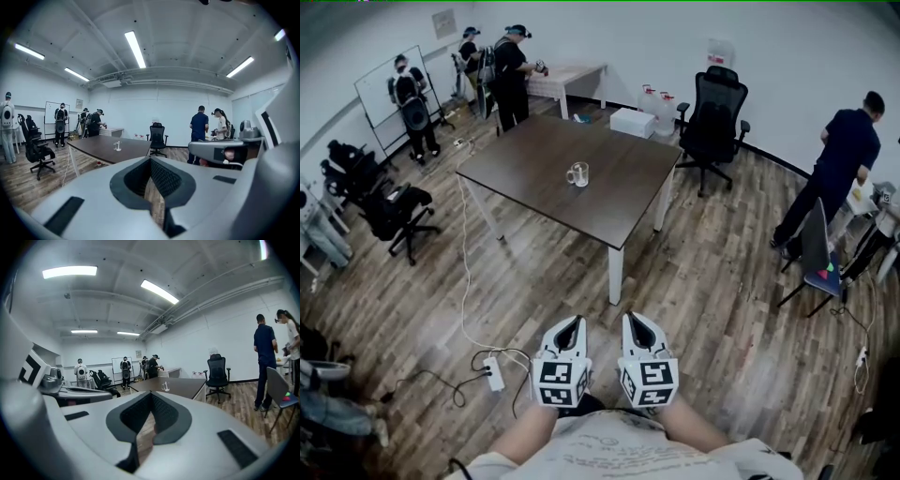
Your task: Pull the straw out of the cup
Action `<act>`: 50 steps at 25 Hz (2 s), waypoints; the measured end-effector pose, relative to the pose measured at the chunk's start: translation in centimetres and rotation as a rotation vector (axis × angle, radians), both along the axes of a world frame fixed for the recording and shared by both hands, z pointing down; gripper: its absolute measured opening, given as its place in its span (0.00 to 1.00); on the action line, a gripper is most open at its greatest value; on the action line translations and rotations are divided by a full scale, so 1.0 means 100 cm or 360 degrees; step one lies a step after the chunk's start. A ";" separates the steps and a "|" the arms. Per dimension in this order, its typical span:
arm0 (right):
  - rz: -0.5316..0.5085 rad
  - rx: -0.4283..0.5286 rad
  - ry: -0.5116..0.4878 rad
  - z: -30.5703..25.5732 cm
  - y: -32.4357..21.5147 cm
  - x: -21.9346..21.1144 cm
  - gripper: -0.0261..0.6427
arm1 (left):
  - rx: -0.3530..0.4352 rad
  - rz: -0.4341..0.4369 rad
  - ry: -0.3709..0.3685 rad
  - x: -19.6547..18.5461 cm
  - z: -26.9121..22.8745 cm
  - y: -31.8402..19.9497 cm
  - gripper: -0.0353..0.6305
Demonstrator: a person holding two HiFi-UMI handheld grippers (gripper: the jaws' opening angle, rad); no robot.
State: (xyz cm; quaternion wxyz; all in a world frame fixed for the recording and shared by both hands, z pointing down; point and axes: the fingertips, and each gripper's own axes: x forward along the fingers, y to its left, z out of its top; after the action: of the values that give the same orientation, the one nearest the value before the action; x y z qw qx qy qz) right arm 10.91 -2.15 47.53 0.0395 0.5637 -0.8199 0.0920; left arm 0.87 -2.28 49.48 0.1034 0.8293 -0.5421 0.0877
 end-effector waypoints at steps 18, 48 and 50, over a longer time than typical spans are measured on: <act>0.0007 -0.0016 0.0085 0.013 -0.230 -0.066 0.06 | -0.0028 0.0028 0.0122 -0.066 0.010 -0.241 0.06; -0.0239 -0.0074 0.0057 0.029 -0.483 -0.144 0.06 | -0.0060 -0.0210 0.0094 -0.142 0.029 -0.457 0.06; -0.0298 -0.0069 0.0056 0.029 -0.506 -0.140 0.06 | -0.0075 -0.0287 0.0100 -0.142 0.030 -0.472 0.06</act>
State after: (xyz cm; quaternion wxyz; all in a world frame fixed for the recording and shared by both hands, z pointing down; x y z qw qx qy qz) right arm -3.12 -52.72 50.48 0.0746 0.4851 -0.8660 0.0958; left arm -13.32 -49.50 52.47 0.1471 0.7769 -0.6087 0.0647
